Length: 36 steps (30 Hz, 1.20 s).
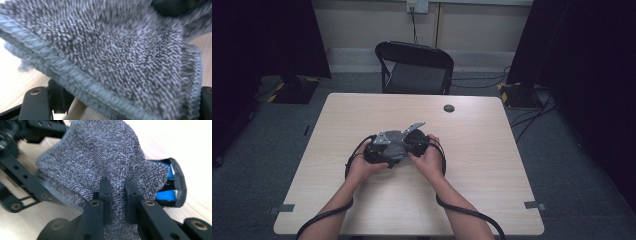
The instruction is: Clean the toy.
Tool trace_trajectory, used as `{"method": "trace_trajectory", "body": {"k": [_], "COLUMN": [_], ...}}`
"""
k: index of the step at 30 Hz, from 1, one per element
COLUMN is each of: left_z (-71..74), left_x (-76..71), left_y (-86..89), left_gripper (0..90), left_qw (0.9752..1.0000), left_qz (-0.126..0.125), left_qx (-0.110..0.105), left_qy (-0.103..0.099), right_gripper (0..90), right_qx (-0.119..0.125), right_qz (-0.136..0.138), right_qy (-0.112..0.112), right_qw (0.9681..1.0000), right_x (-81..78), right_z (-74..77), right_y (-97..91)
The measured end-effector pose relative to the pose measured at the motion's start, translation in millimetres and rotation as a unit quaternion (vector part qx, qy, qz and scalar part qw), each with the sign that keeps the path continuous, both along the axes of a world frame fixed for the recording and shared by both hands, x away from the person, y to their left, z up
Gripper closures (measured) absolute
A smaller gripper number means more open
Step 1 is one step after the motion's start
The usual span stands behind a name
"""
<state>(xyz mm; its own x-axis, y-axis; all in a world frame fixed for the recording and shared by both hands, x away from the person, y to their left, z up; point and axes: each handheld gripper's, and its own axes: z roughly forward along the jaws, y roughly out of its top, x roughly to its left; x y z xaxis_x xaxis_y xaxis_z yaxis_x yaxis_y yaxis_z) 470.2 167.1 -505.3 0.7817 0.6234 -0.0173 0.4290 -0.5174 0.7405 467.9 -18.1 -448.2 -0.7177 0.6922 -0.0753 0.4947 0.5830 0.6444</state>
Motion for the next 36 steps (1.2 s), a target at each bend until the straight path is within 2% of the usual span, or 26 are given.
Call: {"method": "trace_trajectory", "body": {"k": [3,13,27,36], "left_z": [0.0,-0.3,-0.3,-0.3], "left_x": [0.0,-0.2,-0.2,-0.2], "left_y": [0.0,-0.3,-0.3,-0.3], "left_gripper": [23.0,23.0,23.0,23.0], "left_qw": [1.0000,1.0000,1.0000,1.0000], "left_qz": [0.000,0.001,0.001,0.001], "left_qx": [0.000,-0.003,-0.003,-0.003], "left_qy": [0.000,0.003,0.003,0.003], "right_gripper": [79.0,79.0,79.0,79.0], "right_qx": [-0.003,-0.021,-0.020,-0.018], "right_qz": [-0.003,-0.026,-0.061,-0.092], "right_qy": [-0.001,-0.011,-0.010,0.000], "right_qw": [1.0000,0.9994,0.9979,0.9956], "right_x": [0.8,10.1,25.0,35.0], "right_z": [-5.4,-2.6,2.5,-0.3], "right_y": [0.6,-13.5,-42.7,-66.0]}}
